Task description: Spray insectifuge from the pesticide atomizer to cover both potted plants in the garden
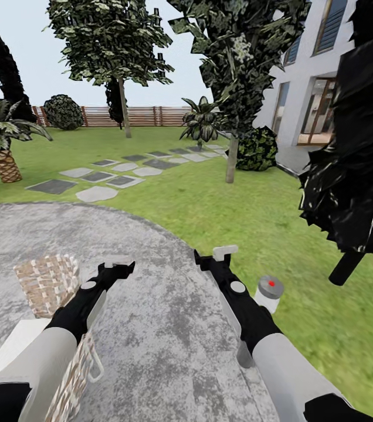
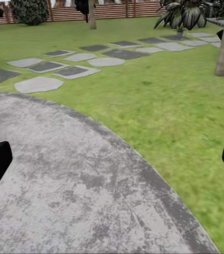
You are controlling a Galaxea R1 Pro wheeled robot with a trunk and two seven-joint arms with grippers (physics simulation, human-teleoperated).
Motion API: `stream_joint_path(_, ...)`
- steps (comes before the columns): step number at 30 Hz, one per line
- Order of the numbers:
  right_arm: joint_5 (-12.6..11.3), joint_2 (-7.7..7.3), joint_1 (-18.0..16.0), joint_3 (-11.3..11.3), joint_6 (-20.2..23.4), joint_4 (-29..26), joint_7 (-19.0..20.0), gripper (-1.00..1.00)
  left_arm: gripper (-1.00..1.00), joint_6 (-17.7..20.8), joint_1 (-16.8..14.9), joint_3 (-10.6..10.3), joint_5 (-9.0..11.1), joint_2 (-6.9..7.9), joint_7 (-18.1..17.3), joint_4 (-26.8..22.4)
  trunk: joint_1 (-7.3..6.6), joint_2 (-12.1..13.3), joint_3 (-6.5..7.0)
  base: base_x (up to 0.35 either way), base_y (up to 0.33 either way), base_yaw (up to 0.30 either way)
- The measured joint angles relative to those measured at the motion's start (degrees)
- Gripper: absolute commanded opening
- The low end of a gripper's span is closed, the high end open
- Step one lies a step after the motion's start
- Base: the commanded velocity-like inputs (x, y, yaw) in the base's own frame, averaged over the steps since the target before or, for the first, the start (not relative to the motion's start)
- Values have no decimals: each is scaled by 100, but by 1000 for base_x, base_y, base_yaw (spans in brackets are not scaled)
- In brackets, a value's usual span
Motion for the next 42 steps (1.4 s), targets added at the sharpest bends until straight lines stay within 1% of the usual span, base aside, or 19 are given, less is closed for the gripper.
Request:
stream_joint_path(33, 0, 0, 0, -6, -6, -4, -1, 100, 100, 3, 0, -5, 1, 0, -9, 18, 0, 0, 0, 336, 95, 0)
stream_joint_path(42, 0, 0, 0, -6, -6, -3, 1, 100, 100, -5, 0, -6, -2, 0, -10, 17, 0, 0, 0, 337, 22, 0)
